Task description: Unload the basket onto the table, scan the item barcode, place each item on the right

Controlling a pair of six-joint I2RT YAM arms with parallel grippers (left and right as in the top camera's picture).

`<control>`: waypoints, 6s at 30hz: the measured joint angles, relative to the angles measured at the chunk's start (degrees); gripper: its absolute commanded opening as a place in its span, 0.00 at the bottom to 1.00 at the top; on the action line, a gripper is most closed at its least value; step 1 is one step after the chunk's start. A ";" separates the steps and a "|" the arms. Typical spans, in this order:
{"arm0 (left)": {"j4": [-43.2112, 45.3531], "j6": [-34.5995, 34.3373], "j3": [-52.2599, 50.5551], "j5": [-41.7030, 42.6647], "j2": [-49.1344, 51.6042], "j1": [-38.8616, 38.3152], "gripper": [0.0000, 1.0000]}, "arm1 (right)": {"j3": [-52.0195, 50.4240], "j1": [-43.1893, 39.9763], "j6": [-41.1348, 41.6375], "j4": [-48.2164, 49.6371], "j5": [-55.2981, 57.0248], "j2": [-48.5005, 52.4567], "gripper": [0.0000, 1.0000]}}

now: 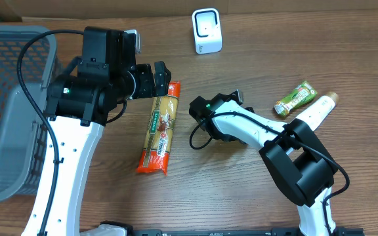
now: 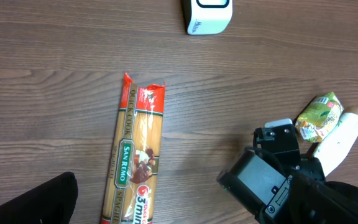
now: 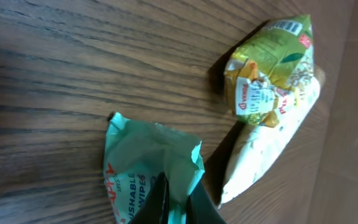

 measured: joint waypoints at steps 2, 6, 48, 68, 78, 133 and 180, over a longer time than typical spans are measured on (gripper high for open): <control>0.00 0.00 0.00 0.00 0.00 0.00 1.00 | 0.28 0.22 -0.79 0.94 -2.01 -0.04 0.13; 0.00 0.00 0.00 0.02 0.00 0.00 1.00 | 0.98 1.42 -3.34 3.34 -8.79 -0.33 0.39; -0.02 0.00 0.00 0.00 0.00 0.00 1.00 | -12.50 -25.81 -13.88 1.42 -47.08 -12.87 0.45; 0.00 0.00 0.00 0.00 0.00 0.00 1.00 | -13.42 -7.04 -10.86 13.22 -55.56 -12.90 0.42; -0.02 0.00 0.00 0.00 0.00 0.00 1.00 | -7.72 -16.92 -12.61 6.38 -54.80 -21.09 0.85; 0.00 0.00 0.00 0.00 0.00 0.00 1.00 | -35.71 -32.68 -19.63 44.50 -86.33 -18.80 0.04; 0.00 0.00 0.00 0.00 0.00 0.00 1.00 | 31.56 -21.09 -20.20 18.67 -38.10 -11.61 0.04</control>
